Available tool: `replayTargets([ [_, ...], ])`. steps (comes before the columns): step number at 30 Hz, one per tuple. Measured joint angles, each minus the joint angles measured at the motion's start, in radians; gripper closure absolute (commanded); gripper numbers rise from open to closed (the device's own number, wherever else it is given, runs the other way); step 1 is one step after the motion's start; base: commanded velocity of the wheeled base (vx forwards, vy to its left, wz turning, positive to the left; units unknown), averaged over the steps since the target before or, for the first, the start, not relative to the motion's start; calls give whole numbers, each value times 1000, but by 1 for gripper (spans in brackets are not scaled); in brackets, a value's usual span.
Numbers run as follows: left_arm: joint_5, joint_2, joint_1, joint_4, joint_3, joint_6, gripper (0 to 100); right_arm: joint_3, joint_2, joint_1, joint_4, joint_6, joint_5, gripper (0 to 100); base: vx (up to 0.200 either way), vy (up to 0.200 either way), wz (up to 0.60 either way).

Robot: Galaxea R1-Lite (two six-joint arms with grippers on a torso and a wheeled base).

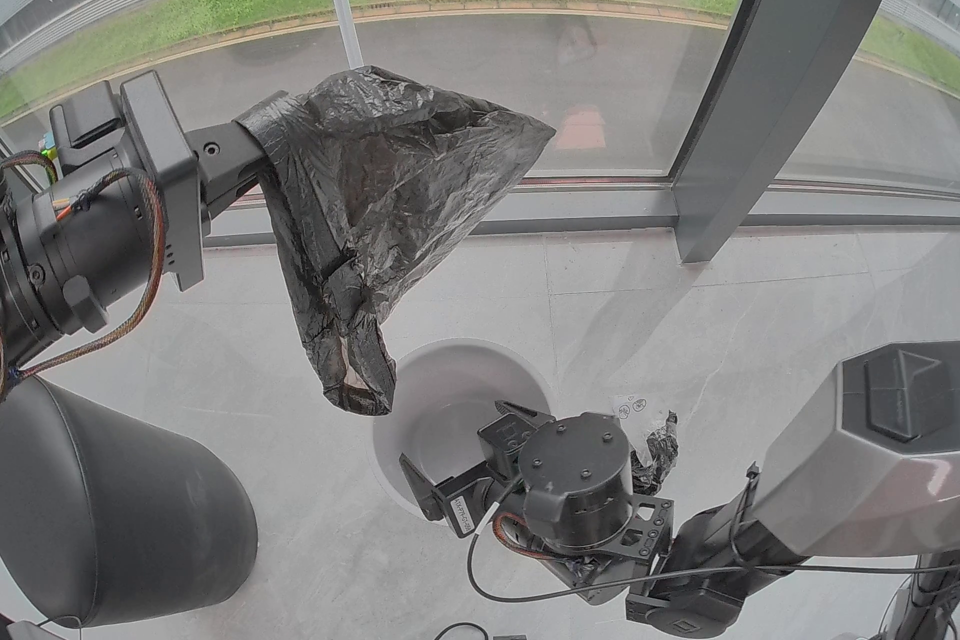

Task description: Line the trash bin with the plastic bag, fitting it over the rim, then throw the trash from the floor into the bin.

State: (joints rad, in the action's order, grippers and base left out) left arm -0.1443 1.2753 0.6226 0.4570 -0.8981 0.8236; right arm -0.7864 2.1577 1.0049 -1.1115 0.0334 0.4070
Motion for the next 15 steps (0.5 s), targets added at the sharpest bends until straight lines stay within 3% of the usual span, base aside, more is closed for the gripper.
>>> replayTargets([
  [8, 0, -6, 2, 0, -1, 14, 100, -112, 84, -11, -1, -22, 73, 0, 0, 0, 0],
  [15, -1, -17, 2, -1, 0, 34, 100, -199, 135, -19, -1, -69, 86, 0, 0, 0, 0],
])
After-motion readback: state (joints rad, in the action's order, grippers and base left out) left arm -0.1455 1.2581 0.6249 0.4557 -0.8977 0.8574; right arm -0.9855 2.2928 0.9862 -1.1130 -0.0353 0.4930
